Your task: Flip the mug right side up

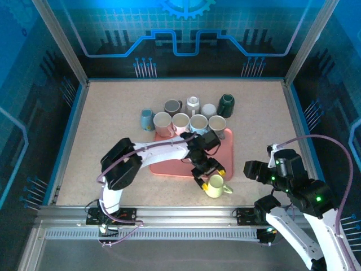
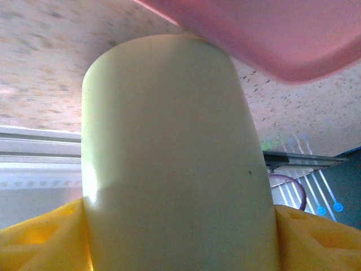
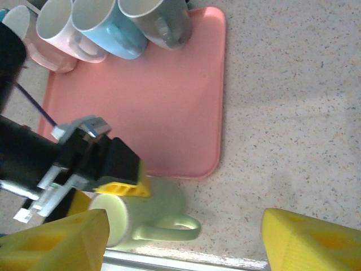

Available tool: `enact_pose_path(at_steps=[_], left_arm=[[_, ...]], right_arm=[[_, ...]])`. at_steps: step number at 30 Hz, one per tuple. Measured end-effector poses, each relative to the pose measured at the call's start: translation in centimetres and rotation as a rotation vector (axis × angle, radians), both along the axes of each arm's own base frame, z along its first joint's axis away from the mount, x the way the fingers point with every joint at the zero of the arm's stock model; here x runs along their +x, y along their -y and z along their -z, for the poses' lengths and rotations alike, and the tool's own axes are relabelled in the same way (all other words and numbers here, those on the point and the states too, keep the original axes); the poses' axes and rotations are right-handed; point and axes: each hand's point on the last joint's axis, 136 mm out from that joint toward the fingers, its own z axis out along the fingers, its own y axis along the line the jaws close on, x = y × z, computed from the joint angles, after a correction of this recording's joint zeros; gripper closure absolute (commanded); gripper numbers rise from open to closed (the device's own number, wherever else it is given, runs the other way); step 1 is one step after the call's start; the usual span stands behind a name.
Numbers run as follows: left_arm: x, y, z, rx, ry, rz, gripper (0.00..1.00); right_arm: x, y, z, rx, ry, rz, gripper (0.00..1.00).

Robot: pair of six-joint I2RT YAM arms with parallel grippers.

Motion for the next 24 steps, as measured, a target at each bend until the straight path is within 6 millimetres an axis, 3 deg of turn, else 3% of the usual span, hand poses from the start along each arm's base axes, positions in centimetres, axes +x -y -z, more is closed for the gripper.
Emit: enact_pose_path(at_steps=[3,7,12,17,24], left_arm=[[2.0,-2.1,-3.6,-0.046,0.131,0.007,0.39],[4.2,-5.0,-10.5,-0.161,0.376,0.013,0.40],[4.9,-8.4,-17.4,-0.293,0.703,0.063,0.41],[4.9,-10.4,-21.6,-0.362,0.988,0.166,0.43],[4.1,-11.8,-24.8,-0.406,1.252,0.308,0.44]], right_arm=[[0.4,-0.7,-0.8,0.022,0.007,-0.019,0.28],[1.0,-2.0,-1.6,0.054,0.003,-0.070,0.28],[2.0,-4.7,-3.3,0.124,-0.003,-0.185,0.27],[3.4,-9.3,-6.7,0.273,-0.014,-0.366,0.24],[5.1,-15.4,-10.4,0.569,-0.074,-0.575,0.25]])
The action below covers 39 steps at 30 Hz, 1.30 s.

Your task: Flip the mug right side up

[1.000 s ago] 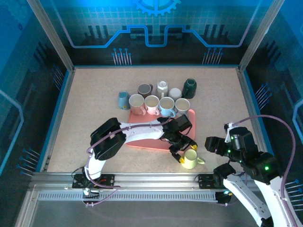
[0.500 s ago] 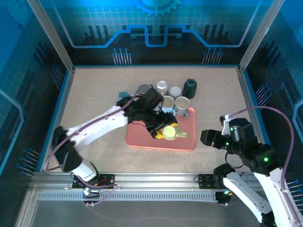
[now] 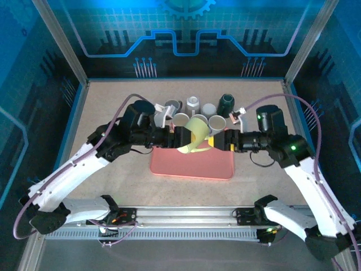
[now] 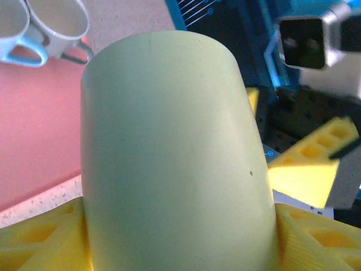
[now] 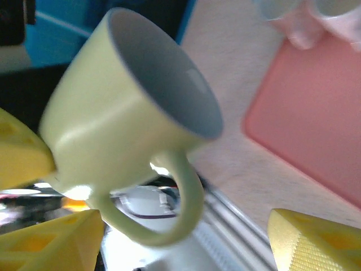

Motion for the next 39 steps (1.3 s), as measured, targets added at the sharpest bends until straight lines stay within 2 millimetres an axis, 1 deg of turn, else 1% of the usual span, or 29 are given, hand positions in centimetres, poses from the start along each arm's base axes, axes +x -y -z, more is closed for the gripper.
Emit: enact_pose_path(at_steps=[2,6,9,13,18,20,22,24,26,28,29,30,32,35,37,39], left_arm=[[-0.6,-0.7,-0.7,-0.009,0.065,0.018,0.44],[-1.4,-1.5,-2.2,-0.029,0.157,0.041,0.44],[-1.4,-1.8,-2.4,-0.026,0.191,0.040,0.45],[-1.3,-2.3,-2.5,-0.022,0.218,0.027,0.45],[-1.3,-2.6,-2.7,-0.025,0.233,0.016,0.45],[-1.4,-2.7,-2.8,-0.024,0.240,0.017,0.45],[-1.4,-2.8,-2.9,-0.023,0.249,0.018,0.45],[-1.4,-2.8,-3.0,-0.026,0.253,0.020,0.46],[-1.6,-2.8,-3.2,-0.034,0.257,0.028,0.45],[-1.9,-2.9,-3.3,-0.039,0.257,0.038,0.39],[-1.9,-2.9,-3.3,-0.038,0.258,0.040,0.34],[-1.9,-2.8,-3.3,-0.039,0.258,0.044,0.25],[-2.0,-2.8,-3.0,-0.033,0.260,0.051,0.02],[-1.9,-3.0,-2.7,-0.017,0.264,0.042,0.01],[-1.6,-3.8,-2.5,0.007,0.271,-0.001,0.01],[-1.2,-5.2,-2.5,0.035,0.281,-0.071,0.01]], right_arm=[[0.5,-1.4,-1.2,0.101,-0.021,-0.048,0.29],[0.8,-3.0,-2.5,0.248,-0.067,-0.120,0.38],[0.7,-3.8,-3.2,0.322,-0.088,-0.169,0.45],[0.5,-4.6,-3.3,0.363,-0.115,-0.214,0.56],[-0.1,-5.3,-3.6,0.388,-0.127,-0.261,0.55],[-0.3,-5.5,-3.7,0.396,-0.129,-0.274,0.58],[-0.5,-5.6,-3.7,0.399,-0.134,-0.285,0.67],[-0.8,-5.7,-3.7,0.402,-0.134,-0.301,0.80],[-1.0,-5.7,-3.5,0.401,-0.136,-0.313,0.89],[-1.2,-5.7,-3.6,0.402,-0.128,-0.327,0.99],[-1.3,-5.7,-3.6,0.401,-0.124,-0.328,1.00],[-1.3,-5.7,-3.6,0.400,-0.120,-0.328,1.00],[-1.4,-5.6,-3.5,0.393,-0.109,-0.325,1.00],[-1.6,-5.7,-2.8,0.346,-0.089,-0.295,1.00],[-1.0,-5.5,-2.0,0.262,-0.053,-0.229,1.00],[-0.3,-5.3,-1.2,0.138,0.033,-0.145,1.00]])
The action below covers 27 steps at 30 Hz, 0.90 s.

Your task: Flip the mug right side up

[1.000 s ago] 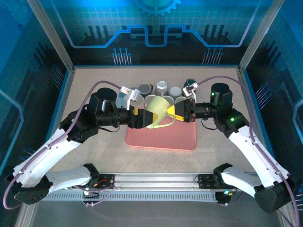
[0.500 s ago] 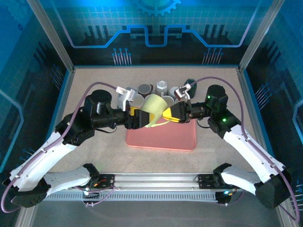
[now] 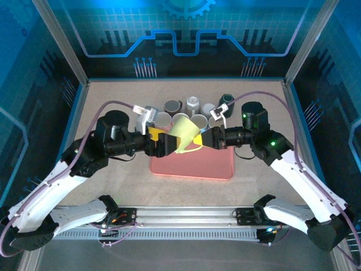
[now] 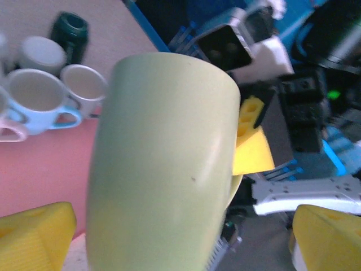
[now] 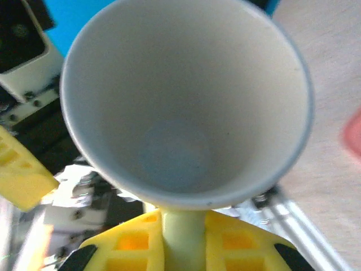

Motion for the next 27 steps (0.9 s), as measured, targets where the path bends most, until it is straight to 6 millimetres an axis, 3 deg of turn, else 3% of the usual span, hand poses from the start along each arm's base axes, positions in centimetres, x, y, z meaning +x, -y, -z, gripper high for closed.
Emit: enact_pose_path(at_steps=[5,11,15,21,27], left_arm=[[0.7,-4.7,1.0,0.032,0.007,-0.235,0.01],[1.1,-10.3,3.7,0.145,-0.041,-0.486,0.01],[0.7,-11.9,4.8,0.217,-0.073,-0.536,0.01],[-0.3,-13.4,4.4,0.254,-0.080,-0.556,0.01],[-1.1,-14.2,4.7,0.294,-0.095,-0.552,0.01]], right_arm=[[-0.7,0.5,2.8,-0.283,0.272,0.087,1.00],[-1.1,-1.1,8.7,-0.558,0.616,0.013,1.00],[1.0,-3.0,13.0,-0.709,0.736,-0.029,1.00],[5.6,-6.2,18.8,-0.883,0.815,-0.019,1.00],[8.0,-8.0,22.2,-0.942,0.845,0.006,1.00]])
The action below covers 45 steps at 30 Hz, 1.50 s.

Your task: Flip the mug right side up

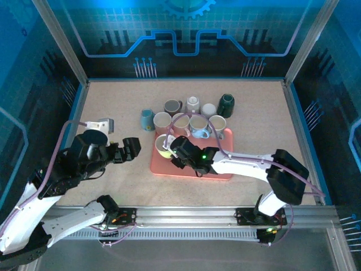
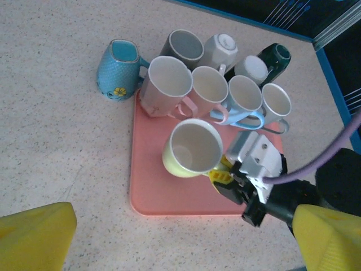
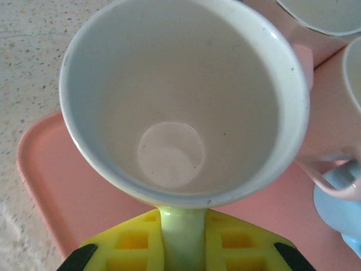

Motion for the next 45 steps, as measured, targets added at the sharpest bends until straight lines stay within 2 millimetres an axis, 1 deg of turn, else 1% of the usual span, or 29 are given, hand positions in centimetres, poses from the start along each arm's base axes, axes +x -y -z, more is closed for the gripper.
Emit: enact_pose_path(at_steps=[6,9,12,15,19,24,30,34,38,39,40,42,45], left_arm=[[-0.5,-0.4,0.5,0.028,-0.018,0.007,0.01],[-0.7,-0.6,0.8,0.044,-0.027,0.013,0.01],[-0.9,-0.8,1.0,0.054,-0.035,0.015,0.01],[-0.9,-0.8,1.1,0.064,-0.039,0.019,0.01],[-1.0,-0.9,1.3,0.084,-0.042,0.030,0.01],[-1.0,-0.9,1.3,0.086,-0.043,0.031,0.01],[-0.9,-0.8,2.0,0.093,-0.057,0.031,0.01],[-0.8,-0.5,2.2,0.088,-0.057,0.034,0.01],[-0.6,-0.4,2.2,0.083,-0.051,0.034,0.01],[-0.5,-0.3,2.2,0.084,-0.052,0.034,0.01],[-0.5,-0.3,2.3,0.084,-0.053,0.034,0.01],[-0.4,-0.2,2.4,0.086,-0.055,0.034,0.01],[-0.3,-0.1,2.5,0.087,-0.058,0.033,0.01]], right_arm=[[1.8,-1.8,1.1,0.019,0.026,0.021,1.00],[2.5,-2.3,1.5,0.019,0.036,0.035,1.00],[3.1,-2.4,2.1,0.018,0.030,0.056,1.00],[3.8,-1.9,2.5,0.020,0.019,0.086,1.00],[4.6,-1.2,2.6,0.035,0.002,0.118,0.87],[4.6,-1.3,2.8,0.066,-0.036,0.120,0.84],[4.2,-1.8,3.1,0.084,-0.068,0.104,0.76],[4.5,-2.3,2.7,0.099,-0.060,0.101,0.75],[4.8,-2.6,2.8,0.103,-0.056,0.102,0.73],[4.9,-2.8,2.8,0.104,-0.056,0.103,0.70],[5.0,-3.0,2.7,0.106,-0.056,0.102,0.65],[5.2,-3.2,2.6,0.106,-0.054,0.102,0.51],[5.2,-3.3,2.4,0.110,-0.052,0.099,0.40]])
